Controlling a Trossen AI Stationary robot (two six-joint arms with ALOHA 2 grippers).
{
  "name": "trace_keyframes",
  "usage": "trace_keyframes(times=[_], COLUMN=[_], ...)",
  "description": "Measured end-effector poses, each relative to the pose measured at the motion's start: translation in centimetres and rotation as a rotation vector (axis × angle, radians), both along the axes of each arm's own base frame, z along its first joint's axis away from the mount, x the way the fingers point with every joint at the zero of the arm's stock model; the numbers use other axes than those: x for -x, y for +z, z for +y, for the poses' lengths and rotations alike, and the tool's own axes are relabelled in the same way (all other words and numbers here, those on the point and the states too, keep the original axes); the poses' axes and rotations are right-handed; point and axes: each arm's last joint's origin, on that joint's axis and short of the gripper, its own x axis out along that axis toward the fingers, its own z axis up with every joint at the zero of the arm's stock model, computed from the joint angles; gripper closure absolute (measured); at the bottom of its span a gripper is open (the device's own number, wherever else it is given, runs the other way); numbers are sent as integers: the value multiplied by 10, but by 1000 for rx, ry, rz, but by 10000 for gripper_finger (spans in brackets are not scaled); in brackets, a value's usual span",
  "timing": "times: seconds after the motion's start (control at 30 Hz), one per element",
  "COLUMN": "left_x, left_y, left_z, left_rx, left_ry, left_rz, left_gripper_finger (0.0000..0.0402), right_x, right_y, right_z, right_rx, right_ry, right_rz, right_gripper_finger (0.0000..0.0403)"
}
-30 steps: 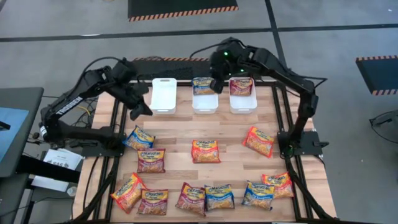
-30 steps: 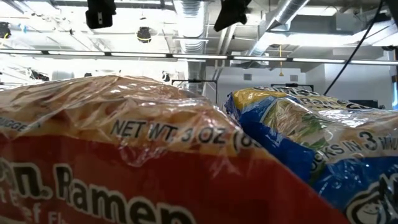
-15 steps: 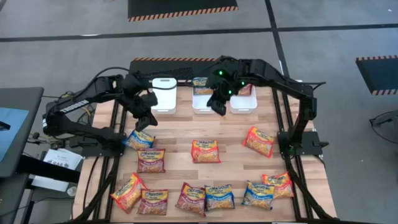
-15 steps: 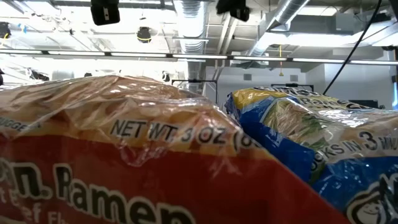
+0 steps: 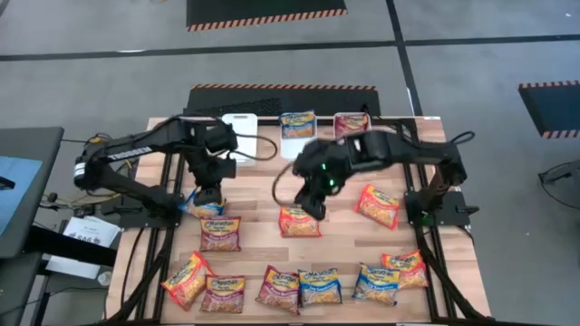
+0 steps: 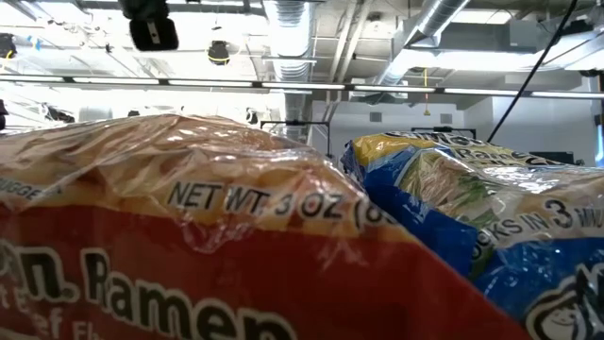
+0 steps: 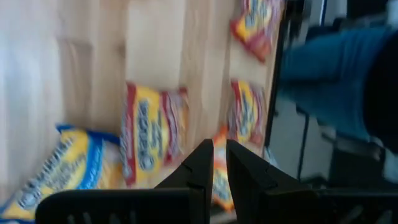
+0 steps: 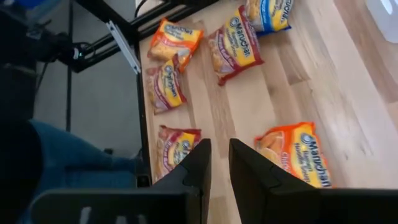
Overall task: Sort Maruchan noodles
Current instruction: Put the orange noodle pack into the left white bin
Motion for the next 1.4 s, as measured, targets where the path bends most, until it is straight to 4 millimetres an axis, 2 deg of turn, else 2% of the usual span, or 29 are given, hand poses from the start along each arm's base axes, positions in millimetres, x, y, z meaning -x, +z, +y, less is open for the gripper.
trace_keyframes(times=[0.23,0.53,0.93,1.03,1.17,1.4], left_x=[2,3,17,20,20,21], left_y=[-4,-3,11,13,13,13], left_z=[-11,-23,-42,-44,-47,-52], left_rx=[6,-34,-131,-142,-170,-194], left_ry=[-94,-99,-7,-3,-12,-28], left_rz=[59,87,34,20,17,17], left_gripper_finger=[372,372,372,372,372,372], right_x=[8,32,61,64,64,51], right_y=[-1,-12,-76,-88,-102,-121], right_z=[41,75,110,109,94,60], right_rx=[9,105,47,48,99,166], right_ry=[-90,-305,-571,-636,-697,-606], right_rz=[15,136,522,595,667,755], right_gripper_finger=[328,328,328,328,328,328])
